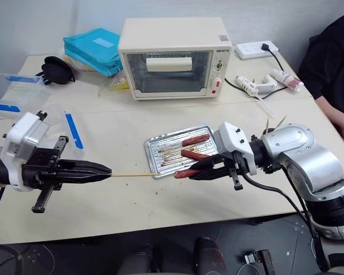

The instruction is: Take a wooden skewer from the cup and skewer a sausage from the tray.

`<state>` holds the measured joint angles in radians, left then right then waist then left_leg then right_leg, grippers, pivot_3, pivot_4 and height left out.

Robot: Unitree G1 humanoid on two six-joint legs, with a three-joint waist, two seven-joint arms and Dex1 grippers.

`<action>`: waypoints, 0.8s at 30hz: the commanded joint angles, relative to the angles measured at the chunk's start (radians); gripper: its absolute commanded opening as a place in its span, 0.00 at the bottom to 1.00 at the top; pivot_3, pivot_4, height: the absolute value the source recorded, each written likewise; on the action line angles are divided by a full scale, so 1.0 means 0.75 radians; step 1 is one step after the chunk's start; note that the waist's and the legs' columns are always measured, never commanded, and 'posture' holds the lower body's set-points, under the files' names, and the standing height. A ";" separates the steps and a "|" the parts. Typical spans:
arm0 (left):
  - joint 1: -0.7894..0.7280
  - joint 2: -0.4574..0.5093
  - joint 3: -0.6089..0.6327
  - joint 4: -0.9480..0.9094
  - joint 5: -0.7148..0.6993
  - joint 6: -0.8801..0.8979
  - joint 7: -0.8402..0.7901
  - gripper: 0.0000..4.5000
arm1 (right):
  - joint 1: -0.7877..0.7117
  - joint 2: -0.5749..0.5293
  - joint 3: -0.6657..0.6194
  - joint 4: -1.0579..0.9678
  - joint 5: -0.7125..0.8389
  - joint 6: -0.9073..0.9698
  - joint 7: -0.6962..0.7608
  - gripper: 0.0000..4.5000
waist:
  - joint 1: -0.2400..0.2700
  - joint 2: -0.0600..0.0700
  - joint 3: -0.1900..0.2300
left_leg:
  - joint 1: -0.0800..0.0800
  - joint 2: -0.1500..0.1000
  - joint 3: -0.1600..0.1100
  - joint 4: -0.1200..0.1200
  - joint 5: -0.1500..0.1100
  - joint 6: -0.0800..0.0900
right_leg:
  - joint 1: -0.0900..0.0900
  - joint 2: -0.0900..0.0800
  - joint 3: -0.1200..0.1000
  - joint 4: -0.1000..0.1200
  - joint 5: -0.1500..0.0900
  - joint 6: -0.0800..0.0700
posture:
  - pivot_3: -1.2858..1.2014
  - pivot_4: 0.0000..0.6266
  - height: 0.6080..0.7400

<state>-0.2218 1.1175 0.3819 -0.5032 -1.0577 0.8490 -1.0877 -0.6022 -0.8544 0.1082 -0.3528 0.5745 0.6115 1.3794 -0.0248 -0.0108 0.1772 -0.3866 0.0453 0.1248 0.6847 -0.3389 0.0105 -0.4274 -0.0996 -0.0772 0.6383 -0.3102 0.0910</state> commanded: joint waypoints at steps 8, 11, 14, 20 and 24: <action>-0.092 -0.022 -0.061 -0.025 0.002 -0.029 0.000 0.00 | -0.032 0.021 -0.017 -0.094 0.069 0.039 -0.060 0.12 | 0.002 0.000 0.000 | 0.000 0.000 0.000 0.001 0.000 0.000 | 0.000 0.000 0.000 0.001 0.000 0.000 | 0.52 0.24 1.00; -0.120 -0.033 -0.089 -0.022 0.007 -0.032 0.006 0.00 | -0.036 0.028 -0.009 -0.103 0.071 0.037 -0.070 0.12 | 0.002 0.000 0.000 | 0.000 0.000 0.000 0.001 0.000 0.000 | 0.000 0.000 0.000 0.001 0.000 0.000 | 0.52 0.24 1.00; -0.140 -0.046 -0.113 -0.020 0.014 -0.034 0.015 0.00 | -0.052 0.046 -0.011 -0.112 0.096 0.058 -0.089 0.12 | 0.002 0.000 0.000 | 0.000 0.000 0.000 0.001 0.000 0.000 | 0.000 0.000 0.000 0.001 0.000 0.000 | 0.52 0.24 1.00; -0.196 -0.088 -0.176 -0.009 0.051 -0.045 0.029 0.00 | -0.093 0.081 0.011 -0.135 0.100 0.061 -0.103 0.12 | 0.004 0.000 0.000 | 0.000 -0.001 0.000 0.001 0.000 0.000 | 0.000 0.000 0.000 0.002 0.000 0.000 | 0.52 0.24 1.00; -0.252 -0.129 -0.234 -0.002 0.078 -0.041 0.047 0.00 | -0.122 0.119 0.051 -0.139 0.066 0.044 -0.115 0.12 | 0.005 0.000 0.000 | 0.000 -0.001 0.000 0.003 0.000 0.000 | 0.000 0.000 0.000 0.004 0.000 0.000 | 0.52 0.24 1.00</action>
<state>-0.3892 1.0321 0.2262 -0.4892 -1.0025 0.8293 -1.0589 -0.6644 -0.7906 0.1281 -0.4045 0.6065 0.6658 1.2974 -0.0213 -0.0108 0.1772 -0.3867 0.0448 0.1248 0.6868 -0.3388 0.0106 -0.4274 -0.0994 -0.0775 0.6411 -0.3101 0.0911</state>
